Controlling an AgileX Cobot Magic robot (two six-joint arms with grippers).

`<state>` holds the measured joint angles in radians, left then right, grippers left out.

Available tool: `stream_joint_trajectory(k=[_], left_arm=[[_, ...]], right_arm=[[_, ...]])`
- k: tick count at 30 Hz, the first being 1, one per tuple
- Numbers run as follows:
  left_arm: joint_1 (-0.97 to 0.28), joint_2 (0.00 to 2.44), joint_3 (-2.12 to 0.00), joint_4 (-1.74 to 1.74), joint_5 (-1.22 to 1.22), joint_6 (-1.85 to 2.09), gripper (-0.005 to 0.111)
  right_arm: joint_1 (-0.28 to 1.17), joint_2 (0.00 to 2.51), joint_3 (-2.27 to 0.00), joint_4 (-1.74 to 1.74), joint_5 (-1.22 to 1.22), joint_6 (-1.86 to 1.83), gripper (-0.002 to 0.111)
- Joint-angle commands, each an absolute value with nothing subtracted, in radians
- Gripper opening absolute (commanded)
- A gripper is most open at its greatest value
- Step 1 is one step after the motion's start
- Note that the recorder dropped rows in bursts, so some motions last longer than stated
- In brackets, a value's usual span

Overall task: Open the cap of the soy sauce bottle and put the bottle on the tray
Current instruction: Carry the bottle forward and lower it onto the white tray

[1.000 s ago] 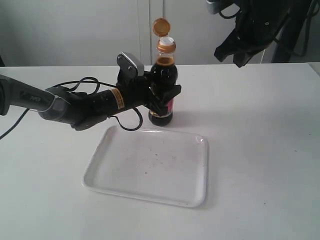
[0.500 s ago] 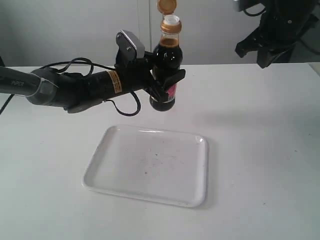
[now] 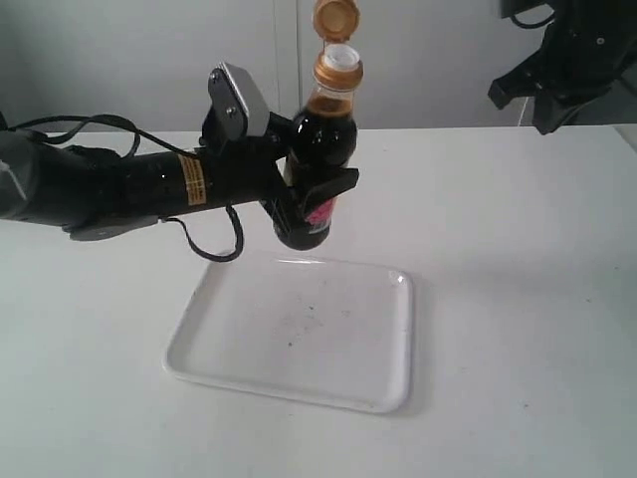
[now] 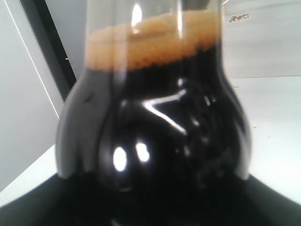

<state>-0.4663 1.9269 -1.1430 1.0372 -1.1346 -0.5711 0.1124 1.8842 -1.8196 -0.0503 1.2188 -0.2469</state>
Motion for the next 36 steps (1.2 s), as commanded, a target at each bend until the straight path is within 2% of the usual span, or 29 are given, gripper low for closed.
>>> stream_joint_trajectory(k=[1, 9, 15, 26, 36], left_arm=[[-0.472, 1.822, -1.065, 1.003, -1.221, -0.571, 0.000], [-0.512, 1.748, -0.944, 0.995, -1.221, -0.549, 0.000], [-0.572, 1.733, -0.870, 0.978, -1.221, -0.515, 0.000], [-0.572, 1.735, -0.869, 0.902, -1.221, -0.496, 0.000], [-0.572, 1.796, -0.869, 0.845, -1.221, -0.475, 0.000]], right_arm=[[0.108, 1.828, -1.759, -0.052, 1.221, -0.241, 0.000], [0.108, 1.736, -1.658, -0.012, 1.173, -0.241, 0.000], [0.108, 1.658, -1.500, 0.069, 1.096, -0.252, 0.000], [0.108, 1.619, -1.333, 0.144, 0.919, -0.288, 0.000], [0.108, 1.619, -1.281, 0.146, 0.841, -0.288, 0.000]])
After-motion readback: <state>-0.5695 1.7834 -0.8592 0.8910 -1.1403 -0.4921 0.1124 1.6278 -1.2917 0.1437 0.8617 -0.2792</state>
